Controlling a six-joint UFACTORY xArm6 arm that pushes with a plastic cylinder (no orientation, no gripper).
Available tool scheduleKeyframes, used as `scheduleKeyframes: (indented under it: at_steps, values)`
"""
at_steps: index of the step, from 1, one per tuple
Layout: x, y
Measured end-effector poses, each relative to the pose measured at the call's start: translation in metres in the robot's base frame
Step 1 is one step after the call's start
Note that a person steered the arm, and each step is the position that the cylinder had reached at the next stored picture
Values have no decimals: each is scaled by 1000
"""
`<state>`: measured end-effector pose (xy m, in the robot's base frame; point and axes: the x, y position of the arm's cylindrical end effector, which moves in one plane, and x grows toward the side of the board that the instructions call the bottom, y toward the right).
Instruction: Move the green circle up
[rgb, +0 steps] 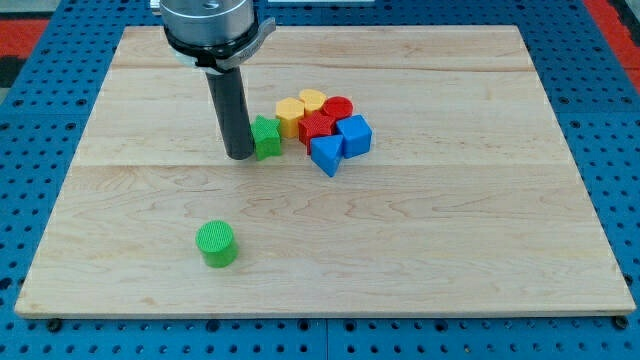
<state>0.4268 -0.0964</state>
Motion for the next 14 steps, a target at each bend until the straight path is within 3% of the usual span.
scheduleKeyframes:
  at_steps: [2, 4, 9, 11, 14]
  values:
    - [11, -3]
    - [53, -46]
    - [150, -32]
    - [142, 12]
    - [97, 20]
